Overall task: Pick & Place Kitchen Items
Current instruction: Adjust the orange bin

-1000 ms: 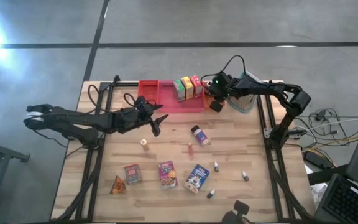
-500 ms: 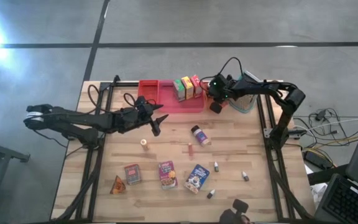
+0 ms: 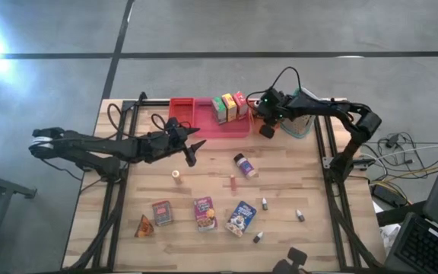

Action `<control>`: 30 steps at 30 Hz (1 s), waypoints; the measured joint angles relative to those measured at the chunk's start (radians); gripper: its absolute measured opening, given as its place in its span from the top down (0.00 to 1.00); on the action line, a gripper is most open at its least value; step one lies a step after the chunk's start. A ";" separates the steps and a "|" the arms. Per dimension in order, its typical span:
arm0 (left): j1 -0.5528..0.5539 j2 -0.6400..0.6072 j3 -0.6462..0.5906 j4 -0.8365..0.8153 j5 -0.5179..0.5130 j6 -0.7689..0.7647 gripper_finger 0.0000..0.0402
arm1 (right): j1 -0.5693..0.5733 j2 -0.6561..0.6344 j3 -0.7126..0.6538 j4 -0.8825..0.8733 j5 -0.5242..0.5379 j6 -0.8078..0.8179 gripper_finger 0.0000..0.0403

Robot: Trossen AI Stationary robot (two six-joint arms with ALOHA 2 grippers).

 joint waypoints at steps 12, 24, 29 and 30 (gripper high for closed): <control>0.000 0.000 0.000 -0.001 0.000 0.005 0.38 | 0.079 -0.252 0.013 -0.165 -0.012 0.006 0.98; 0.002 0.000 0.000 0.000 0.000 0.004 0.38 | 0.357 -0.520 0.021 -0.240 -0.016 0.102 0.98; 0.002 0.000 0.000 -0.001 0.000 0.003 0.38 | 0.411 -0.467 -0.018 -0.319 0.102 0.195 0.98; 0.002 0.000 0.000 -0.001 0.000 0.003 0.38 | 0.412 -0.450 -0.037 -0.308 0.106 0.205 0.98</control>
